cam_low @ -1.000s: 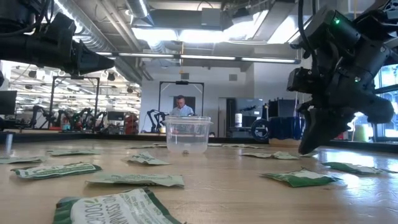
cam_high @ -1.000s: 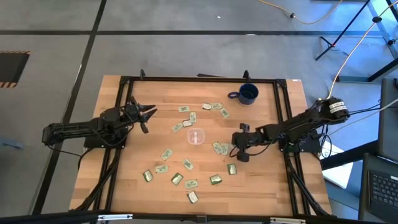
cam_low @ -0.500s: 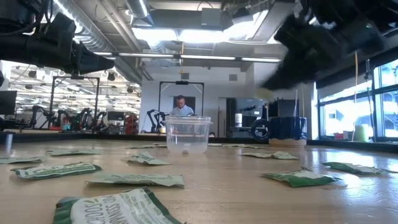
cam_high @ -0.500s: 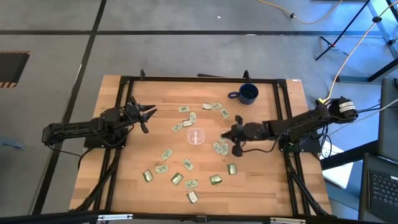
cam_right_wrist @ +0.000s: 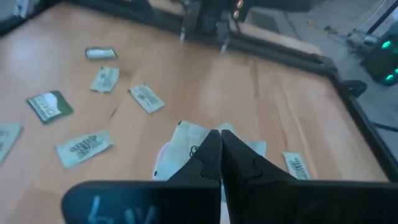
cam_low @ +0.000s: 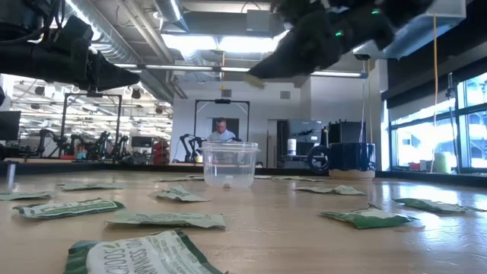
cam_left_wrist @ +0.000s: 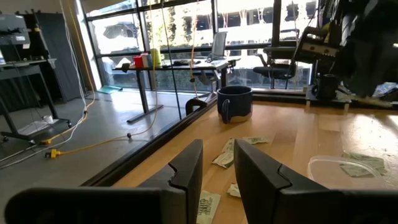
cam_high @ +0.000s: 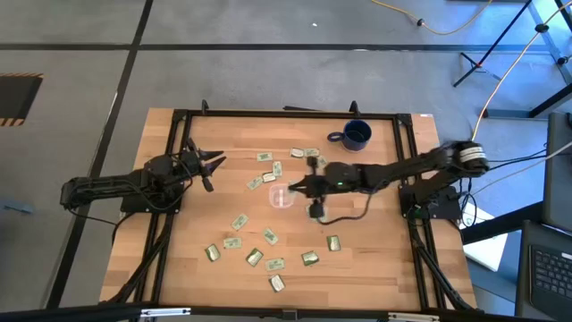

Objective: Pick and place Stevia / Truvia into bins
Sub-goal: Put the light green stevia packet into the container

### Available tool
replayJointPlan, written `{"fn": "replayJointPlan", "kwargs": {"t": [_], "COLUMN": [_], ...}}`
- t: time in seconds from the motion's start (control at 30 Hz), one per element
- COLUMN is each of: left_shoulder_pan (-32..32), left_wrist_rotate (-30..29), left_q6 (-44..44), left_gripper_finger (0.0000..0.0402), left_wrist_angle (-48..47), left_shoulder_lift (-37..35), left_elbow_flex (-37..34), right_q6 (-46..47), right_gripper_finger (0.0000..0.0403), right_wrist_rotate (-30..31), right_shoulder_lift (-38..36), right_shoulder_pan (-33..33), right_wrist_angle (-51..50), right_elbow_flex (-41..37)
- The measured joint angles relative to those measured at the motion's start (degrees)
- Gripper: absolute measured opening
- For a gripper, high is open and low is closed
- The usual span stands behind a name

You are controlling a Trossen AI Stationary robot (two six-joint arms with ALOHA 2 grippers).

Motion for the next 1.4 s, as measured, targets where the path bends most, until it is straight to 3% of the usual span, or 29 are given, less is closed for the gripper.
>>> {"fn": "replayJointPlan", "kwargs": {"t": [0.27,0.43,1.4], "left_shoulder_pan": [0.0,0.0,0.0], "left_wrist_rotate": [0.1,0.1,0.2], "left_q6": [0.0,0.0,0.0], "left_gripper_finger": [0.0086,0.0086,0.0086], "left_wrist_angle": [0.0,0.0,0.0], "left_shoulder_lift": [0.0,0.0,0.0], "left_elbow_flex": [0.0,0.0,0.0], "right_q6": [-0.9,-0.9,3.6], "right_gripper_finger": [0.0000,0.0000,0.0002], "right_wrist_rotate": [-0.2,-0.2,1.8], "right_shoulder_lift": [14.3,18.4,18.9], "right_shoulder_pan": [0.0,0.0,-1.9], "right_wrist_angle": [-0.5,-0.2,-6.8], "right_elbow_flex": [7.4,9.6,9.8]}}
